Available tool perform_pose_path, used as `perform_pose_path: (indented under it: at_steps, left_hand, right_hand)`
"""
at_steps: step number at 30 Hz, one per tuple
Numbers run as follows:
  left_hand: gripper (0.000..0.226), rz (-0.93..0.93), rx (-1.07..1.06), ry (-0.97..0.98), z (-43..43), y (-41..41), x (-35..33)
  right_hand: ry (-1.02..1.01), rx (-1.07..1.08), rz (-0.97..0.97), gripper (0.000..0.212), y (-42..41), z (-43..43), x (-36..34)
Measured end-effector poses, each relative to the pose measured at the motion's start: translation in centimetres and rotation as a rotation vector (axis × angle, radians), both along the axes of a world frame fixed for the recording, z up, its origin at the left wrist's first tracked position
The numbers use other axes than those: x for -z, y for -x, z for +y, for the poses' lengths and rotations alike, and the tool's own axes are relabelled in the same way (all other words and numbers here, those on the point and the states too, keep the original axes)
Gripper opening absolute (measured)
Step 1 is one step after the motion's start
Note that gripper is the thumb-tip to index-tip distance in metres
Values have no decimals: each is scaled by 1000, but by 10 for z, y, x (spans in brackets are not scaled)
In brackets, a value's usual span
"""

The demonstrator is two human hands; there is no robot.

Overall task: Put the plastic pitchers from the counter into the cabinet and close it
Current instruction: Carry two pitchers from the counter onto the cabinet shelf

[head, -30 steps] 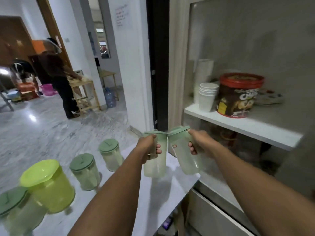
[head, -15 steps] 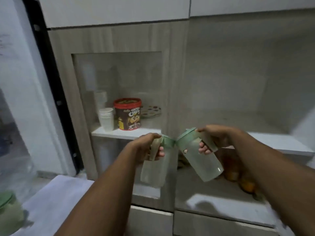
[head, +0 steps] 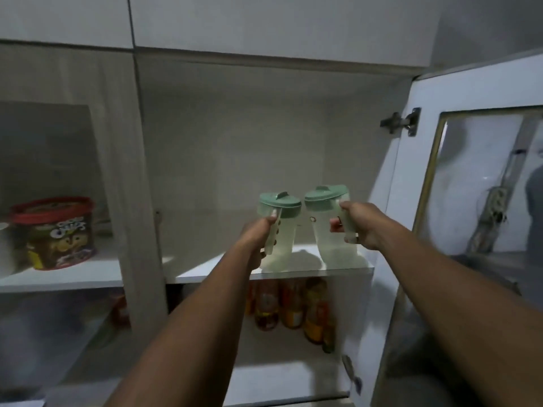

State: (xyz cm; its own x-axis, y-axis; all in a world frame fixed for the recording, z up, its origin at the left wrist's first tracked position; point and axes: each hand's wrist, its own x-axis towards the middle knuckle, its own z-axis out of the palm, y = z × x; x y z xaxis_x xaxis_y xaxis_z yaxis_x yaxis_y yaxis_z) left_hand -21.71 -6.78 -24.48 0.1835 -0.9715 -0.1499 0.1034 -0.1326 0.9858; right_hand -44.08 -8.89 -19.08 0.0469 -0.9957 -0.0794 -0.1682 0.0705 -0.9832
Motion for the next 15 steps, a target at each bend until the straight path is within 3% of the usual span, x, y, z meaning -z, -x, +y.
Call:
perform_pose_path:
  at_steps: [5, 15]
  left_hand:
    - [31, 68, -24, 38, -70, 26, 15]
    - [48, 30, 27, -2, -271, 20, 43]
  right_hand:
    - [-30, 78, -137, 28, 10, -61, 21]
    - [-44, 124, -181, 33, -11, -249, 66]
